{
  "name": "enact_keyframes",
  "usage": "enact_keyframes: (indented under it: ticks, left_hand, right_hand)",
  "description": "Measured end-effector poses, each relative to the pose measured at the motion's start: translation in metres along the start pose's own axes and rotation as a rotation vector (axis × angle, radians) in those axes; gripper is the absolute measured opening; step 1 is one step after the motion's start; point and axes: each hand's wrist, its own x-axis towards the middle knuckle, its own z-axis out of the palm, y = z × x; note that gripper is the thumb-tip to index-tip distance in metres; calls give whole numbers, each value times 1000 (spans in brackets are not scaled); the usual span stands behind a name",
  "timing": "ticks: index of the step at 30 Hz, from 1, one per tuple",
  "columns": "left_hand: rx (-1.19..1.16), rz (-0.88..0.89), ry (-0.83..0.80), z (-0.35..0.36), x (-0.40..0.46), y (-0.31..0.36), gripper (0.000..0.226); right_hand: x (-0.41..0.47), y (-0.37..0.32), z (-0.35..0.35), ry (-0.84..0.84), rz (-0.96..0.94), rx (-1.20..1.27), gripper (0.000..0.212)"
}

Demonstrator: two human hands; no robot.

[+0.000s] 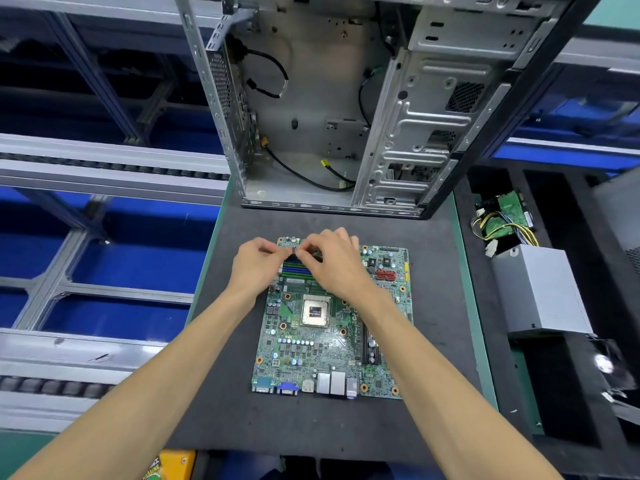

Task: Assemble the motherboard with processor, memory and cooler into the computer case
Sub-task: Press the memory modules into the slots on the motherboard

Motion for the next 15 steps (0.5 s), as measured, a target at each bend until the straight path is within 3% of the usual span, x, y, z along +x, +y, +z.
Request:
enact_keyframes:
  ticks: [2, 4, 7, 11, 15]
  left_hand:
    - [116, 153, 50, 2, -4, 5, 9]
    - [241, 340, 84, 6, -10, 11, 11]
    - [296, 486, -24, 21, -17, 23, 10]
    - [358, 476, -174, 46, -19, 38, 16]
    - [303, 365, -271, 54, -13, 49, 22]
  right_hand:
    - [-6, 5, -8, 62, 51, 121, 22]
    - [-14, 17, -23, 214, 167, 243, 21]
    - [-26, 46, -48, 272, 392, 197, 17]
    - [-39, 66, -57, 85, 532, 134, 22]
    - [-42, 72, -50, 59, 541, 171, 32]
